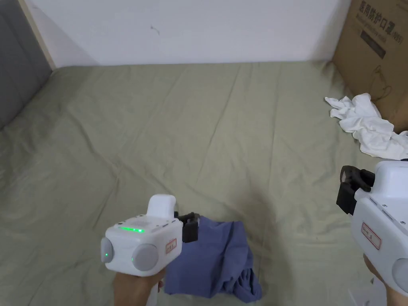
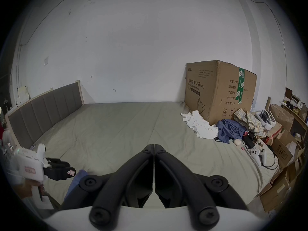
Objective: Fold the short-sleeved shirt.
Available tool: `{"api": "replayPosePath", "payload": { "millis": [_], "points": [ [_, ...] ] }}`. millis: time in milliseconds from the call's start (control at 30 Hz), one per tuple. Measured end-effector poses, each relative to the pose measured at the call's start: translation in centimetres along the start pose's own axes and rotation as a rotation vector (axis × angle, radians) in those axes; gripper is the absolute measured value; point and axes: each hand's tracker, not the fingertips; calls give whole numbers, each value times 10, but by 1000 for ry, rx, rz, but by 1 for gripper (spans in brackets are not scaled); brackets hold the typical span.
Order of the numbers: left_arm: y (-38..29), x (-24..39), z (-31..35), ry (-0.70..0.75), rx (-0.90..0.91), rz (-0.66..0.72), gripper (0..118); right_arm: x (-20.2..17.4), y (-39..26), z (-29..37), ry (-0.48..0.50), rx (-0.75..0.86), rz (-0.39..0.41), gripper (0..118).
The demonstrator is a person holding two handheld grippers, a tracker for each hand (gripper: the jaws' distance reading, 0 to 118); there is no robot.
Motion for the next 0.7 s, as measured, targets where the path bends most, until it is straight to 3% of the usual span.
{"api": "replayPosePath", "payload": {
  "millis": [100, 700],
  "points": [
    [-23, 11, -18, 2, -35, -27, 4, 1, -2, 0, -2, -7, -1, 3],
    [-54, 96, -57, -59, -109, -172, 4, 30, -7, 6, -63, -30, -7, 3]
  ]
}}
